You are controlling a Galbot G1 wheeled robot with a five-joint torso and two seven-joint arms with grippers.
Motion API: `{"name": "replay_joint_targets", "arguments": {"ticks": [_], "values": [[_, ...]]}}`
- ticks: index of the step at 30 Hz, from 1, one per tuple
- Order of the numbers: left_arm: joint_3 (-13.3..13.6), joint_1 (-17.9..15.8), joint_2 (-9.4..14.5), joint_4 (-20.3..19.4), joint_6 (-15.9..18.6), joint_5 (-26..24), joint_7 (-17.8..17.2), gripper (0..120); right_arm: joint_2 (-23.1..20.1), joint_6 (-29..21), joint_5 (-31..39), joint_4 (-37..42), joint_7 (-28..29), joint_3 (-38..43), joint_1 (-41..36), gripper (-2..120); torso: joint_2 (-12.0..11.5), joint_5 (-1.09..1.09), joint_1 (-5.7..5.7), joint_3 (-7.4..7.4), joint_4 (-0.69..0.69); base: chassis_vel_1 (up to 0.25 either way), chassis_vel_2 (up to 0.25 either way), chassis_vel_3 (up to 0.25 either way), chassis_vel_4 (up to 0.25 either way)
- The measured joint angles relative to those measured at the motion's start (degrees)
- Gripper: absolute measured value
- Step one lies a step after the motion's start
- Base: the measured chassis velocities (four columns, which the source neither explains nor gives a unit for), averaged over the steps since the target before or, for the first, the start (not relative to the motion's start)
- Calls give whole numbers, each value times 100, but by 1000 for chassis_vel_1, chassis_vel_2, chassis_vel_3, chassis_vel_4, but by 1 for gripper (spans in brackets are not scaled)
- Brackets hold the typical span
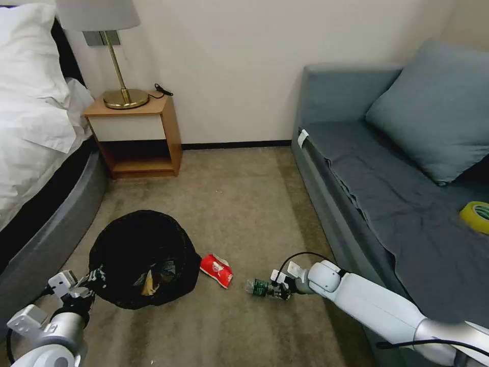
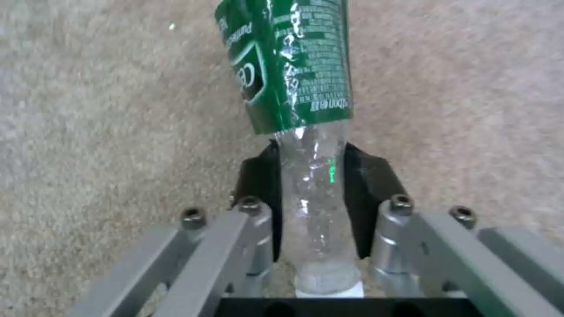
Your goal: Pick up the trash bin, then pick up the garbage on the floor and place it into the trash bin.
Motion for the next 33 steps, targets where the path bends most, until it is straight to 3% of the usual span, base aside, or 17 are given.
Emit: {"name": "replay_joint_targets", "arguments": {"ticks": [6, 14, 18, 25, 33], "values": [[25, -9, -29, -19, 3, 43, -6, 4, -179, -40, 192, 395, 175, 425, -183, 8, 0, 0, 0, 0, 0, 0, 0, 0, 0], [52, -31, -44, 12, 9, 99, -14, 4, -415, -68, 516, 1039, 391, 1277, -416, 8, 0, -1, 0, 0, 0, 0, 0, 0, 0], [92, -7, -50, 37, 10, 113, -15, 4, -621, -62, 1070, 1796, 736, 1972, -614, 8, 0, 0, 0, 0, -1, 0, 0, 0, 0], [177, -28, -30, 65, 14, 120, -20, 4, -816, 60, 1850, 3029, 1326, 2202, -576, 8, 0, -1, 0, 0, 0, 0, 0, 0, 0], [369, -111, -4, 64, 68, 193, -75, 4, -726, -19, 2812, 4161, 1863, 1964, -175, 8, -1, -2, 0, 0, 1, 0, 0, 0, 0]]}}
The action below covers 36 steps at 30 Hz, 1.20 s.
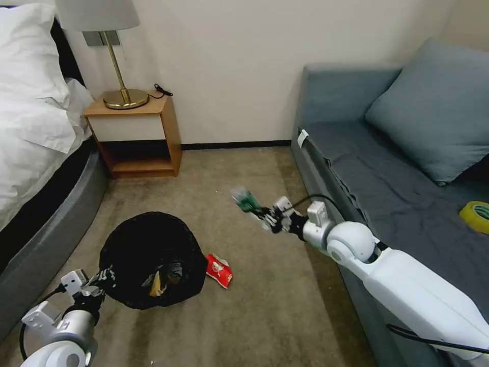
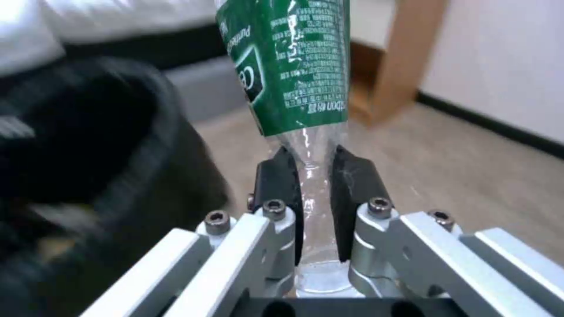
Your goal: Pick up the trash bin, then pick up the garbage on the floor and place it into the trash bin.
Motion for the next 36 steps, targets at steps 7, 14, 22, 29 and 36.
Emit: {"name": "replay_joint_targets", "arguments": {"ticks": [7, 14, 22, 29, 36], "values": [[187, -30, 12, -2, 35, 124, -22, 4, 172, -45, 608, 772, 267, -170, 227, 8, 0, 0, 0, 0, 0, 0, 0, 0, 0], [347, -67, 9, -5, 68, 218, -50, 4, 344, -60, 834, 1149, 321, -463, 252, 8, 0, 1, 0, 0, -1, 0, 0, 0, 0], [449, -68, -8, 3, 93, 269, -65, 4, 714, -36, 864, 1173, 337, -993, 237, 8, 0, 1, 0, 0, -1, 0, 0, 0, 0], [513, -60, -48, 0, 98, 195, -93, 4, 1072, 75, 481, 758, 85, -1392, 162, 8, 0, 0, 0, 0, -1, 0, 0, 0, 0], [509, -35, -66, -39, 99, 89, -111, 4, 1397, 170, 47, 326, -89, -1656, 18, 8, 0, 0, 0, 0, -1, 0, 0, 0, 0]]}}
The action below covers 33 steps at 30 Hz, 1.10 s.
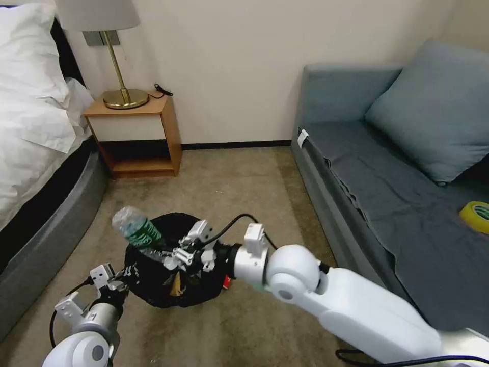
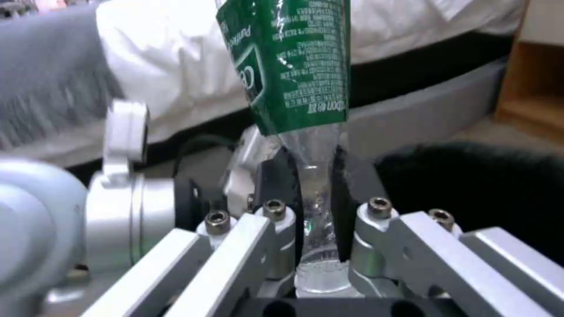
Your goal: Pick up the trash bin, then pick up the garbage on the floor and place it into the trash bin.
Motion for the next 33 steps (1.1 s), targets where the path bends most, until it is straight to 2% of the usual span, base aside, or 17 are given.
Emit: {"name": "replay_joint_targets", "arguments": {"ticks": [6, 11, 15, 16, 18, 21, 25, 26, 29, 33], "values": [[-15, 12, 0, -57, 1, -72, -7, 4, 107, 172, -496, -395, -171, -92, -165, 7, 0, 1, 0, 0, 0, 0, 0, 0, 0], [-43, 16, 11, -72, 13, -90, -8, 4, 72, 207, -668, -491, -215, -93, -265, 17, 0, 1, 0, 0, 0, 0, 0, 0, 0], [-57, 18, 27, -84, 24, -94, -8, 4, 58, 238, -801, -562, -237, -33, -347, 36, 0, 1, 0, 0, 0, 0, 0, 0, 0], [-57, 18, 27, -84, 24, -94, -8, 4, 58, 238, -801, -562, -237, -33, -347, 36, 0, 1, 0, 0, 0, 0, 0, 0, 0], [-63, 18, 37, -91, 29, -105, -11, 4, 46, 244, -843, -572, -242, 7, -379, 46, 0, 1, 0, 0, 0, 0, 0, 0, 0], [-68, 16, 41, -94, 36, -116, -15, 4, 35, 244, -850, -572, -242, 35, -391, 52, 0, 1, 0, 0, 0, 0, 0, 0, 0], [-90, 10, 59, -104, 57, -137, -20, 4, -73, 235, -887, -502, -238, 196, -457, 74, 0, 1, 0, 0, 0, 0, 0, 0, 0], [-90, 10, 59, -104, 57, -137, -20, 4, -73, 235, -887, -502, -238, 196, -457, 74, 0, 1, 0, 0, 0, 0, 0, 0, 0], [-131, 6, 77, -113, 90, -154, -24, 4, -284, 258, -1032, -264, -103, 451, -615, 88, 0, 1, 0, 0, 0, 0, 0, 0, 0], [-164, 4, 85, -122, 100, -164, -25, 4, -517, 426, -1306, 55, 227, 689, -901, 98, 0, 1, 0, 0, -1, 0, 0, 0, 0]]}}
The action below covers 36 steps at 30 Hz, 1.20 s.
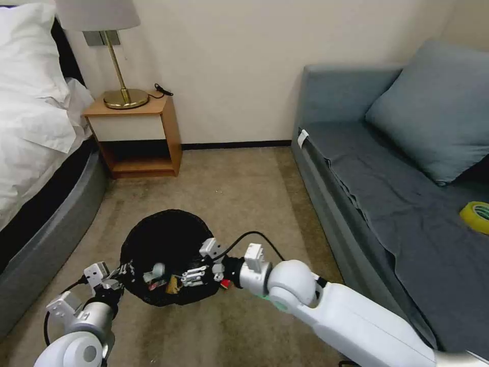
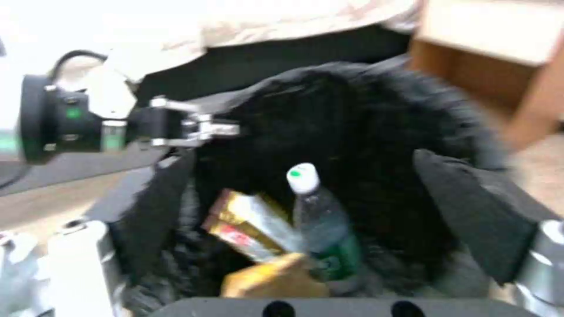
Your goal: Pick up the trash bin, then pick up the garbage on the floor and place it into the trash bin.
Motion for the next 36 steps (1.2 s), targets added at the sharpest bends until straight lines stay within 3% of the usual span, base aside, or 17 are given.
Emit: {"name": "replay_joint_targets", "arguments": {"ticks": [9, 19, 24, 29, 36], "values": [[-76, 23, -6, -4, 5, 0, 14, 4, -408, 481, -748, 785, 989, 884, -1084, 100, 1, 1, 0, 0, 0, 0, 0, 0, 0], [-82, 31, -11, -29, -11, 23, 19, 4, -277, 326, -1780, 1338, 1718, 2172, -2618, 100, 1, 0, 0, 0, 0, 0, 0, 0, 0], [-105, 30, -9, -27, -22, 35, 23, 4, -12, 310, -2264, 1559, 1836, 2761, -3546, 100, 1, 0, 0, 0, 0, 0, 0, 0, 0], [-124, 62, -26, -66, -27, 39, 30, 4, 542, 500, -2848, 1646, 1854, 3394, -4558, 100, 1, 0, 0, 0, 0, 0, 0, 0, 0], [-104, 86, -65, -107, -30, 85, 34, 4, 1245, 695, -3443, 1597, 1932, 3736, -5131, 100, 1, -1, 0, 0, 0, 0, 0, 0, 0]]}}
